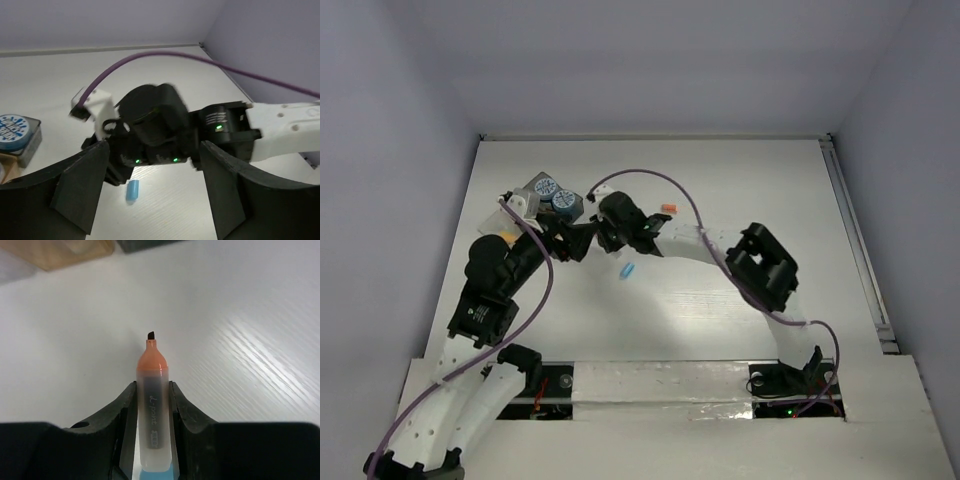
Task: Sort the stationery into containers
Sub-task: Pick up the pen from the center of the board.
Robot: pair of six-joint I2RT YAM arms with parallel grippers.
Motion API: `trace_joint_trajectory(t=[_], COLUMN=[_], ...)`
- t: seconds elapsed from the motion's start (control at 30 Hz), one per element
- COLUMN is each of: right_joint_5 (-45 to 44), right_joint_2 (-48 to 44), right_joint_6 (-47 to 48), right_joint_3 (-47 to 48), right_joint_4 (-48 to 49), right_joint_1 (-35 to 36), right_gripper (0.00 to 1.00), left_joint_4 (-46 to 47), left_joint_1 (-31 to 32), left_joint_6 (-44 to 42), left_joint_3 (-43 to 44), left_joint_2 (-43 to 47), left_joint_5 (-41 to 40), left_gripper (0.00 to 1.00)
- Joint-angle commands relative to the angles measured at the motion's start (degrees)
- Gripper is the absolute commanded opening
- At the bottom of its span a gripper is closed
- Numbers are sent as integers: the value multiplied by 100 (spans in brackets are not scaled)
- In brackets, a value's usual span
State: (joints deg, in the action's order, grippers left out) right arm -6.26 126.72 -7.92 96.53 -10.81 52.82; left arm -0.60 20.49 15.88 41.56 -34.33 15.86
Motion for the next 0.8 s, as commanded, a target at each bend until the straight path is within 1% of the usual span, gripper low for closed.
trace_joint_trajectory(t=[0.0, 0.03, 0.07, 0.1, 0.17, 0.2, 0.27, 0.33, 0.37, 0.4, 0.53, 0.77], right_joint_5=[81, 160, 186, 204, 222, 222, 213, 283, 344, 415, 582, 916], right_joint_2=[-1557, -1806, -2034, -2428, -2747, -2888, -3214, -3476, -3548, -3609, -3829, -4172], right_joint_6=[-578, -666, -815, -877, -1009, -1062, -1193, -1334, -1396, -1448, -1642, -1853], right_joint_3=[-817, -1290, -1495, -1653, -1987, -2093, -2304, -2567, -2569, -2717, -2999, -3464], right_joint_4=[1501, 1668, 1931, 2003, 2144, 2214, 2302, 2520, 2609, 2680, 2935, 3269], right_joint_1=[-237, -324, -394, -395, -395, -395, -395, -395, -395, -395, -395, -395], right_gripper=[0, 0, 0, 0, 0, 0, 0, 0, 0, 0, 0, 0], left_joint_4=[525, 561, 578, 640, 701, 815, 982, 1263, 1360, 1448, 1948, 2600], left_joint_1=[-28, -28, -28, -28, -28, -28, 95, 462, 465, 708, 1219, 1273], left_joint_6=[423, 494, 565, 635, 864, 960, 1232, 1478, 1532, 1567, 1638, 1699], left_joint_3=[-218, -236, -262, -323, -377, -473, -613, -859, -860, -904, -904, -992], left_joint_2=[-30, -74, -144, -292, -451, -583, -689, -803, -865, -926, -1277, -1620], left_joint_5=[347, 444, 488, 532, 672, 708, 717, 525, 463, 393, -221, -715], left_gripper=[68, 67, 66, 66, 64, 62, 60, 59, 59, 59, 59, 60])
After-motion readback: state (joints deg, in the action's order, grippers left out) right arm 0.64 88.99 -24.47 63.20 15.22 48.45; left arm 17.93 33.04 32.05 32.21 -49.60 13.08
